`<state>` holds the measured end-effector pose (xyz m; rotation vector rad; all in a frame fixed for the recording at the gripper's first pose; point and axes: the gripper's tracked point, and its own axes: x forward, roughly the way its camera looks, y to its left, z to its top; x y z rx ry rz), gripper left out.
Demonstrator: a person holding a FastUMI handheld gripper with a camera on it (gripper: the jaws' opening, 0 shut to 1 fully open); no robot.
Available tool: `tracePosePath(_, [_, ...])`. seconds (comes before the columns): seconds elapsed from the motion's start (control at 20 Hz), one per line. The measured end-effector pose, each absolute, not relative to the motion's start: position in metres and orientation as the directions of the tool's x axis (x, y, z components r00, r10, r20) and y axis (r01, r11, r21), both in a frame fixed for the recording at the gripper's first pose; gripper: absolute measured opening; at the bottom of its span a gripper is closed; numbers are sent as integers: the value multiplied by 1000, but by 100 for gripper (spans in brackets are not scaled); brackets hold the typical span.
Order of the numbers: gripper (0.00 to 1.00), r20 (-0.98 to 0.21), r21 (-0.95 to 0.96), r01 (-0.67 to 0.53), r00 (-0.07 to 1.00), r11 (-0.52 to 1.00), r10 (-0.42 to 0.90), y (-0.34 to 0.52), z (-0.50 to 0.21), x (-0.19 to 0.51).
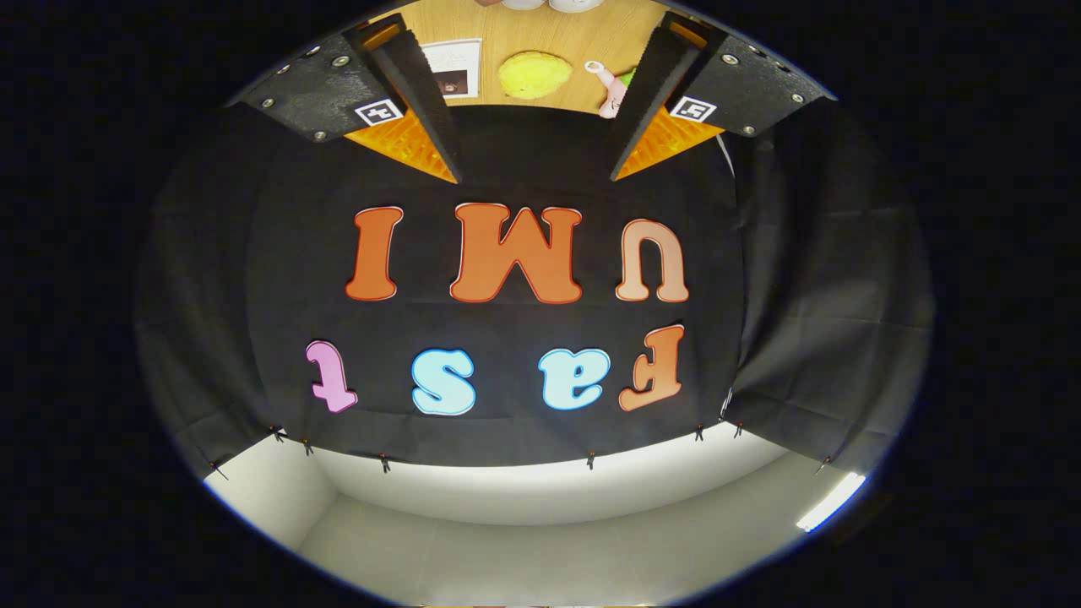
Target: Open the storage box then place both shoes into the box .Put the left shoe in first, then the right shoe, with the right side of both shoes facing outward in a uniform manner.
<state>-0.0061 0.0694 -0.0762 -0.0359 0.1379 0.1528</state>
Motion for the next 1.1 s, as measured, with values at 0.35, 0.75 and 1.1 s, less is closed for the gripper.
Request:
tracePosePath(0.35, [99,-362,192,-357,840,914,404,142,-201,-39])
tracePosePath(0.75, [98,-632,573,-351,385,740,672,226,-371,-122])
tracePosePath(1.1, [97,-637,719,-233,152,654,755,261,-445,-168])
